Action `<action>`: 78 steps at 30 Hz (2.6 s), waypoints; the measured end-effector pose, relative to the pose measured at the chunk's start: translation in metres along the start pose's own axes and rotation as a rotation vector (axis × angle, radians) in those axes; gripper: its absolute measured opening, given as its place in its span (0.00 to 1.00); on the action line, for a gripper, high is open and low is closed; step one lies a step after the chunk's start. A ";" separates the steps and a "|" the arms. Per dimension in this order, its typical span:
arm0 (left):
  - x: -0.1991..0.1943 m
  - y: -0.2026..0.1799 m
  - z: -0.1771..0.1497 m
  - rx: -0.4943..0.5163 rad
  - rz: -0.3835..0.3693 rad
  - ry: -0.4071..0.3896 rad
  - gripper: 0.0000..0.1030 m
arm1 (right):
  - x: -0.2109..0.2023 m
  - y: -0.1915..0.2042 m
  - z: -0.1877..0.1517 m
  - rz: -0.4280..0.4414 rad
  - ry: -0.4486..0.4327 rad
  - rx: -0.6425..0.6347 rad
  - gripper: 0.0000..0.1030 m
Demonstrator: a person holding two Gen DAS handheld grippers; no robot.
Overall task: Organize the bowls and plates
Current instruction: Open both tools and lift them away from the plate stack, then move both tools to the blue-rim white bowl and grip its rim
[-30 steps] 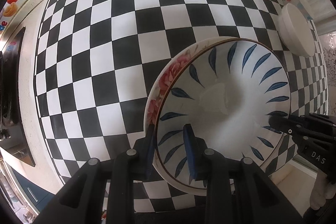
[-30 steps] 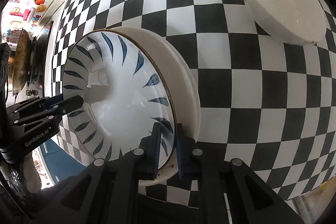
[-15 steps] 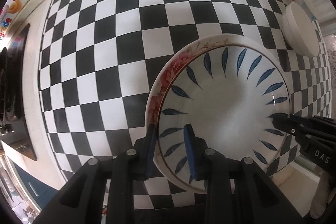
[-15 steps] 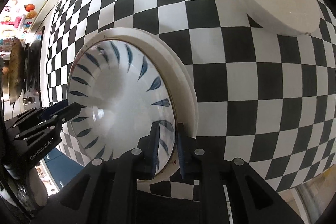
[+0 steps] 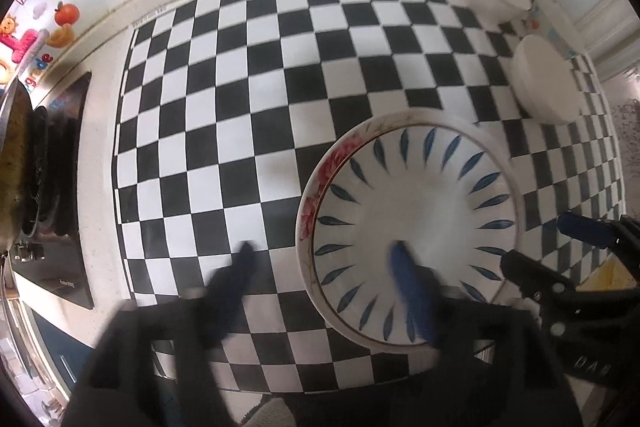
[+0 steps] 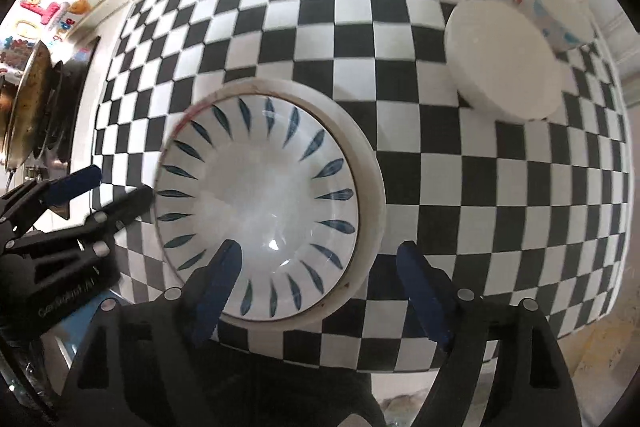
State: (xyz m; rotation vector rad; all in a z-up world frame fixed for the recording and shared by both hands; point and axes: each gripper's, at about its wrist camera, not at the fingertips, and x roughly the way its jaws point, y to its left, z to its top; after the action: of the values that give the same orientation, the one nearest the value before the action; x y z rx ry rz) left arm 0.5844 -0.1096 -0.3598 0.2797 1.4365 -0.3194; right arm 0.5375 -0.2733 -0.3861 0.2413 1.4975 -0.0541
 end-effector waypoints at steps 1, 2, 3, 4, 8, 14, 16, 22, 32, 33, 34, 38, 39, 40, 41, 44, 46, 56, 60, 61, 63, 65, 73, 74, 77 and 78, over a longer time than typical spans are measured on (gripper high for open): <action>-0.007 -0.001 -0.001 0.003 -0.002 -0.016 0.82 | -0.008 0.004 -0.002 -0.003 -0.017 0.004 0.80; -0.014 -0.002 0.000 0.004 -0.002 -0.026 0.82 | -0.013 0.006 -0.004 -0.002 -0.028 0.007 0.82; -0.019 -0.001 0.000 0.007 -0.003 -0.036 0.82 | -0.022 0.008 -0.006 0.000 -0.045 0.015 0.83; -0.027 -0.002 -0.002 0.008 -0.002 -0.048 0.82 | -0.031 0.010 -0.008 -0.003 -0.062 0.025 0.84; -0.055 0.005 -0.008 0.008 -0.001 -0.070 0.82 | -0.065 0.018 -0.020 -0.022 -0.115 0.041 0.84; -0.112 0.007 -0.030 -0.001 -0.023 -0.111 0.82 | -0.139 0.024 -0.047 -0.045 -0.219 0.064 0.84; -0.128 0.008 -0.035 -0.010 -0.035 -0.116 0.82 | -0.162 0.026 -0.056 -0.056 -0.249 0.068 0.84; -0.166 0.006 -0.047 0.007 -0.045 -0.115 0.82 | -0.208 0.033 -0.079 -0.051 -0.282 0.053 0.84; -0.189 0.007 -0.055 0.018 -0.022 -0.157 0.82 | -0.216 0.036 -0.090 -0.058 -0.265 0.055 0.84; -0.189 0.007 -0.055 0.020 -0.022 -0.157 0.82 | -0.215 0.036 -0.089 -0.057 -0.263 0.057 0.84; -0.188 0.007 -0.055 0.020 -0.024 -0.155 0.82 | -0.214 0.036 -0.089 -0.055 -0.262 0.060 0.84; -0.184 0.009 -0.053 0.017 -0.037 -0.148 0.82 | -0.209 0.034 -0.086 -0.051 -0.260 0.077 0.84; -0.182 0.010 -0.051 0.019 -0.041 -0.151 0.82 | -0.208 0.033 -0.084 -0.048 -0.261 0.085 0.84; -0.181 0.011 -0.049 0.020 -0.050 -0.160 0.82 | -0.205 0.030 -0.082 -0.042 -0.266 0.098 0.84; -0.182 0.012 -0.047 0.020 -0.060 -0.173 0.82 | -0.203 0.028 -0.081 -0.032 -0.270 0.110 0.84; -0.183 0.015 -0.037 0.020 -0.073 -0.223 0.82 | -0.199 0.021 -0.074 -0.019 -0.290 0.154 0.84; -0.183 0.016 -0.026 0.023 -0.069 -0.266 0.82 | -0.195 0.012 -0.067 -0.039 -0.314 0.199 0.84; -0.159 -0.008 0.046 0.060 -0.135 -0.330 0.82 | -0.175 -0.064 -0.026 -0.079 -0.364 0.373 0.84; -0.132 -0.042 0.075 0.084 -0.152 -0.301 0.82 | -0.159 -0.105 -0.006 -0.064 -0.353 0.391 0.84; -0.126 -0.051 0.081 0.084 -0.165 -0.298 0.82 | -0.155 -0.116 -0.001 -0.058 -0.350 0.392 0.84; -0.113 -0.069 0.092 0.086 -0.164 -0.295 0.82 | -0.141 -0.143 0.010 -0.048 -0.330 0.399 0.84; -0.094 -0.094 0.106 0.094 -0.149 -0.268 0.81 | -0.122 -0.172 0.024 -0.012 -0.292 0.408 0.84; -0.009 -0.159 0.148 0.023 -0.160 -0.077 0.65 | -0.038 -0.249 0.081 0.084 -0.114 0.343 0.73; -0.001 -0.165 0.153 0.017 -0.160 -0.067 0.60 | -0.031 -0.252 0.086 0.090 -0.103 0.336 0.73; 0.025 -0.178 0.162 0.007 -0.139 -0.015 0.51 | -0.004 -0.261 0.107 0.117 -0.051 0.291 0.67; 0.034 -0.182 0.165 0.002 -0.135 0.001 0.47 | 0.003 -0.262 0.114 0.124 -0.035 0.276 0.67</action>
State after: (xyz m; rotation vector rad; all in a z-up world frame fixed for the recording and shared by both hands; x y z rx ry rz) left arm 0.6705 -0.3414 -0.3739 0.1854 1.4595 -0.4305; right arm 0.6015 -0.5501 -0.4160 0.5522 1.4350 -0.1652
